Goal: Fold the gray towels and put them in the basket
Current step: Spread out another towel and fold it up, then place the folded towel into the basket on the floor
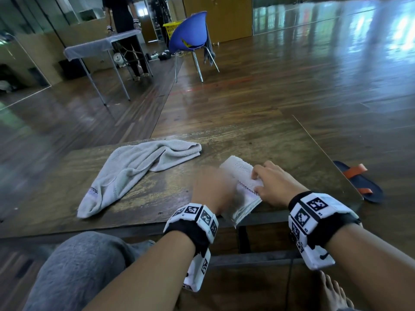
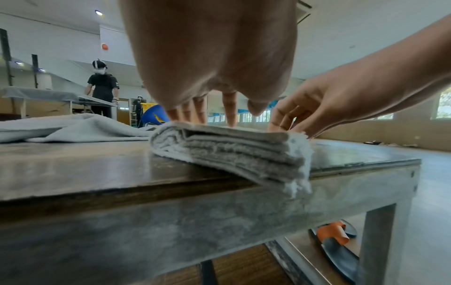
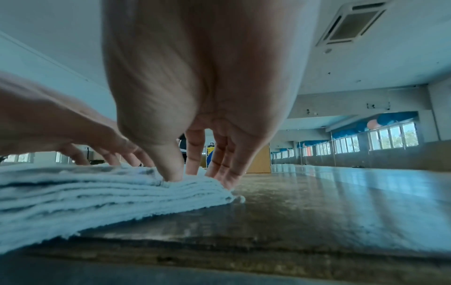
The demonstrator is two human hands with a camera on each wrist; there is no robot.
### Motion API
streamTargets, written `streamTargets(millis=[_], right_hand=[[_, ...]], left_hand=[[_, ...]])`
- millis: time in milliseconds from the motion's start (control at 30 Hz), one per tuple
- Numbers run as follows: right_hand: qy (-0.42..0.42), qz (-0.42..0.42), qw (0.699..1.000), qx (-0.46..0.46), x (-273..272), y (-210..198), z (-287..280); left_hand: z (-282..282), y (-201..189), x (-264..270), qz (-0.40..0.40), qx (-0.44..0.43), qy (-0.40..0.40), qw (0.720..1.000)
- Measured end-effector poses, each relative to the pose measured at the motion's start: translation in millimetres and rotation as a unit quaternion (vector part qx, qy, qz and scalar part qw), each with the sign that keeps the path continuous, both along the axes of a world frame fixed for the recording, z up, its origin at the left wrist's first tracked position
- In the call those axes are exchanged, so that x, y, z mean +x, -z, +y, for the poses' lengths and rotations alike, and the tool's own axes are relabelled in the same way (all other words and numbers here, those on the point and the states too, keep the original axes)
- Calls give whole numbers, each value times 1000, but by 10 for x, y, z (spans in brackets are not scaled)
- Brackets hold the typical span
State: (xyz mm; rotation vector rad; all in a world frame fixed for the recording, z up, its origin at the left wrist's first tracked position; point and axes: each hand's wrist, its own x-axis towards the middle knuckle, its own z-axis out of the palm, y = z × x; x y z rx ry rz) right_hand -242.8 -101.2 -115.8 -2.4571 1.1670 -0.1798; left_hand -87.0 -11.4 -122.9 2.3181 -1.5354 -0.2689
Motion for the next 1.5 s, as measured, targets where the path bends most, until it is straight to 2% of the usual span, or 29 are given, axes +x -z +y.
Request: streamTargets(millis=[67, 133, 267, 367, 467, 633, 833, 1000, 1067, 1167, 1267, 1433, 1500], right_hand=[[-8, -13, 1000, -8, 2, 17, 11], [-16, -25, 1000, -5, -5, 17, 15], [-23, -52, 998, 13, -17, 11, -3], [-13, -74, 996, 40, 2, 22, -12], [27, -71, 995, 65, 46, 32, -39], [98, -38, 991, 84, 179, -55, -39], [124, -169, 963, 171, 468, -270, 262], [124, -357, 897, 229, 737, -670, 543], [98, -382, 896, 204, 912, -920, 643], [23, -356, 925, 129, 1290, -1316, 917], [-76, -336, 933, 105, 1740, -1566, 1371], [-196, -244, 942, 120, 2501, -1617, 2210], [-227, -218, 942, 118, 2798, -1532, 2547]], left_hand=[[-10, 38, 28, -4, 27, -41, 999], [-29, 50, 43, -11, 18, -75, 997], [-77, 36, 96, 30, 52, -145, 988], [-88, 11, 155, 115, 70, -164, 977], [-108, -57, 226, 211, 40, -144, 966], [-99, -304, 302, 325, -12, -140, 935], [151, -811, 430, 406, -92, -100, 904], [626, -1298, 635, 458, -167, -101, 867], [880, -1431, 799, 458, -219, -113, 854], [1340, -1530, 1131, 432, -304, -153, 835], [1894, -1494, 1482, 429, -355, -197, 807], [2935, -1134, 1943, 439, -378, -246, 777], [3299, -916, 2048, 448, -400, -280, 748]])
